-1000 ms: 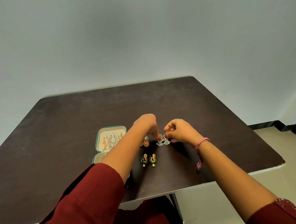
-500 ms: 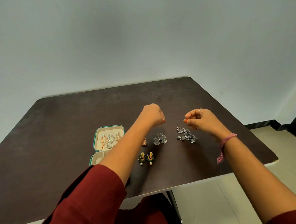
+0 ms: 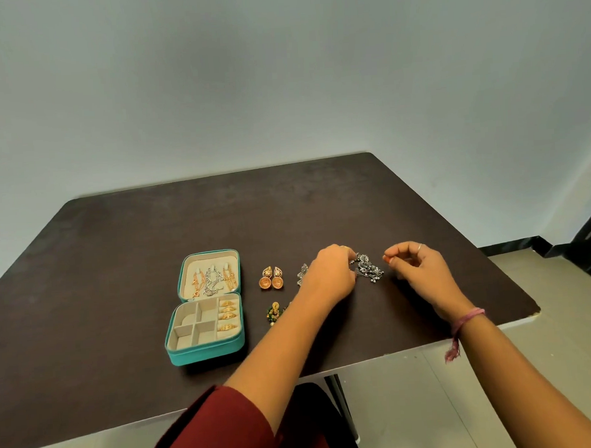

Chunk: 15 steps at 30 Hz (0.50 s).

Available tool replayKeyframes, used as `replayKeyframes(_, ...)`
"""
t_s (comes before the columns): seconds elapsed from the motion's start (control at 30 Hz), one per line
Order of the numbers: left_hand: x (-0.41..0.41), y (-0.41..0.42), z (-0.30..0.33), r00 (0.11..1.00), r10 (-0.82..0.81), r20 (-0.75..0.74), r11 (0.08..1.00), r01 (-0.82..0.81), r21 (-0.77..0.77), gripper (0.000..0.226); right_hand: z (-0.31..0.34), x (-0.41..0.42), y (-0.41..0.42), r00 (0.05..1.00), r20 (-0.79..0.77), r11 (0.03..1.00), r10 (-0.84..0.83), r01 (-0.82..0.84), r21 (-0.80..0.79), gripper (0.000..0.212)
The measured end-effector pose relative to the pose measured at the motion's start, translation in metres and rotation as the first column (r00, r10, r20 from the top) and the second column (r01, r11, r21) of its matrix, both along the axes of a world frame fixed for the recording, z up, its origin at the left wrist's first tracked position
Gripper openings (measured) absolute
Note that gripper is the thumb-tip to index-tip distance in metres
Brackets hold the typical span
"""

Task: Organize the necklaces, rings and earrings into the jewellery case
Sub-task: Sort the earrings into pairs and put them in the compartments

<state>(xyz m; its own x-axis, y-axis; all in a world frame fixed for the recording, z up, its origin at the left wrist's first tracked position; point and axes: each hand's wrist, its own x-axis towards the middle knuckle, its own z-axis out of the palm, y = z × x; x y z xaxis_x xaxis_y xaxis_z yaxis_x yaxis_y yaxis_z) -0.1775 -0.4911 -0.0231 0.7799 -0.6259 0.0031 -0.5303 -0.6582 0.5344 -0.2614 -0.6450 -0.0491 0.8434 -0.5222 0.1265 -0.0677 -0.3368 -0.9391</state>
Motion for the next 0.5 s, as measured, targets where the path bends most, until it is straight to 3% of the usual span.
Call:
replayKeyframes(0.27, 0.006, -0.006, -0.002, 0.985, -0.153, 0.086, 0.968, 0.131, 0.214, 0.034, -0.014, -0.01, 0.003, 0.999, 0.007, 0.99, -0.047, 0.048, -0.133, 0.014)
replayKeyframes(0.4, 0.009, -0.006, 0.001, 0.978, -0.178, 0.111, 0.969, 0.154, 0.193, 0.027, -0.014, -0.01, 0.003, 0.999, 0.005, 0.985, -0.047, 0.047, -0.168, 0.015)
replayKeyframes(0.5, 0.014, -0.005, 0.007, 0.982, -0.156, 0.11, 0.986, 0.148, 0.079, 0.023, -0.014, -0.01, 0.002, 0.999, 0.011, 0.984, -0.05, 0.051, -0.17, 0.014)
